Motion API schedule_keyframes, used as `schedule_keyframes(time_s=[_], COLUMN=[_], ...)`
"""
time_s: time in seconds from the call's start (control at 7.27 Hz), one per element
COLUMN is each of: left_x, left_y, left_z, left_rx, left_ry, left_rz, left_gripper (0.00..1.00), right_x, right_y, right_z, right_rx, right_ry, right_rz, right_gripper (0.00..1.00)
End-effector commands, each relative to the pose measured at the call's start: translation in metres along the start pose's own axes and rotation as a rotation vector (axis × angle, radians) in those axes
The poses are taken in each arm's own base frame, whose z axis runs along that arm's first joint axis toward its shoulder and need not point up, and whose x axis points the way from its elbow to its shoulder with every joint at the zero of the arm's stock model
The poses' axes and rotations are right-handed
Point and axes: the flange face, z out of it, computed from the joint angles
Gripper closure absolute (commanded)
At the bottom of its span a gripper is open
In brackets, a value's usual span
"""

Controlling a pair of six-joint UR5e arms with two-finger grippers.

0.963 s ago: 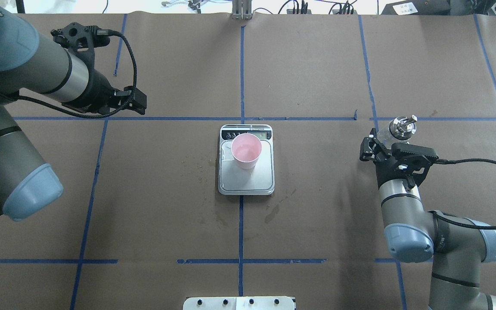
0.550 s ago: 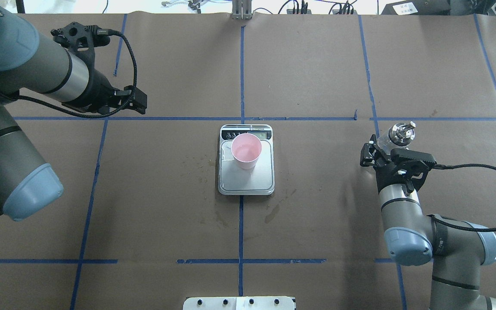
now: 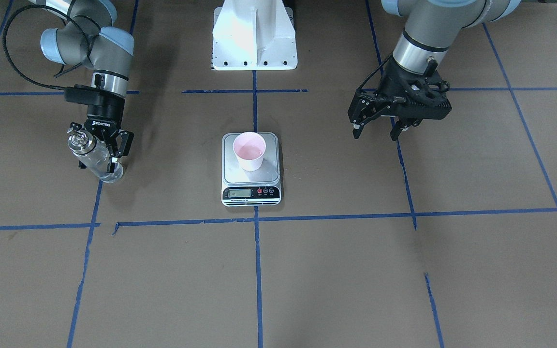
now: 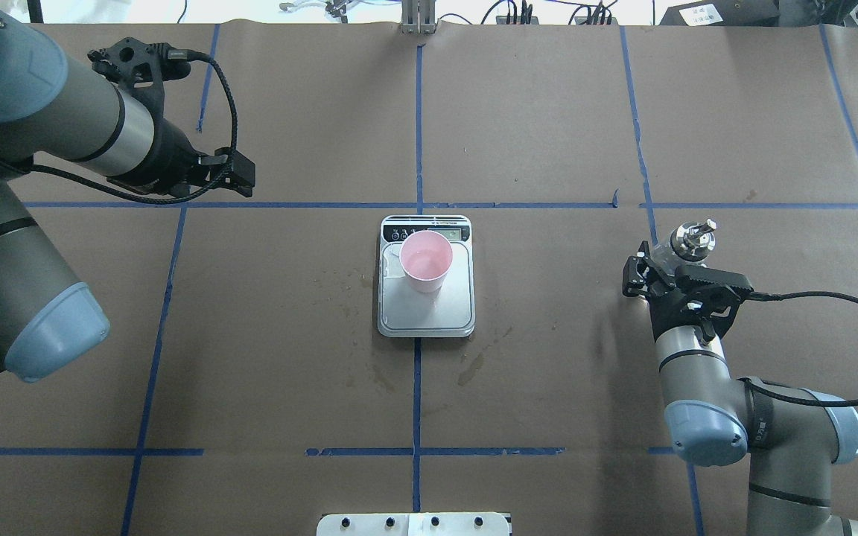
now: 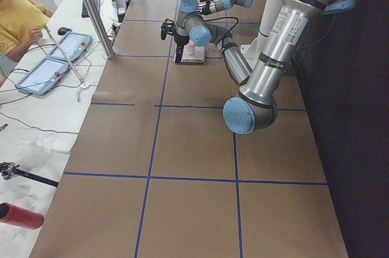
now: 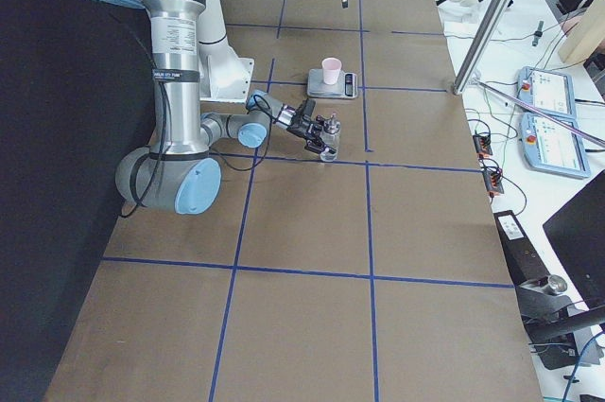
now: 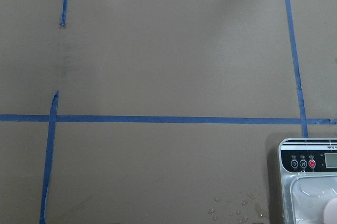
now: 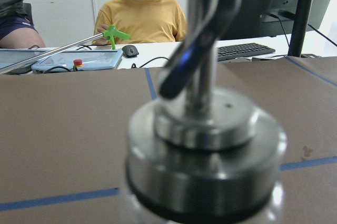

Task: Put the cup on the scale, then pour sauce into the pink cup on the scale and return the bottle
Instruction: 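Lower the bottle to its original spot with the right gripper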

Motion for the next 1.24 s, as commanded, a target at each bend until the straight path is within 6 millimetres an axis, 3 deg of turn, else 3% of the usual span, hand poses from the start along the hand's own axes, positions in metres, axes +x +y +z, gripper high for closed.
schedule_keyframes(time_s=[0.0, 0.41, 0.55, 0.83, 1.1], left_x=[0.001, 0.003, 0.004, 0.007, 0.007], left_y=[0.000, 0.003, 0.004, 0.009, 0.009], left_z=[-0.002, 0.000, 0.000, 0.003, 0.003], left_rx=[0.002, -0.003, -0.006, -0.016, -0.013], left_ry=[0.004, 0.004, 0.007, 0.010, 0.009], left_rz=[-0.011, -0.009, -0.007, -0.021, -0.020], left_gripper=[0.13, 0.13, 0.13, 0.12, 0.12], right_x=[0.005, -0.004, 0.026, 0.042, 0.062], right_y=[0.009, 0.024, 0.037, 0.042, 0.025], right_z=[-0.003, -0.027, -0.033, -0.062, -0.082], right_rx=[-0.009, -0.012, -0.007, -0.021, -0.056], right_ry=[-0.002, -0.047, -0.040, -0.080, -0.097], right_rz=[-0.009, -0.023, -0.082, -0.106, -0.118], right_gripper=[0.00, 0.00, 0.00, 0.00, 0.00])
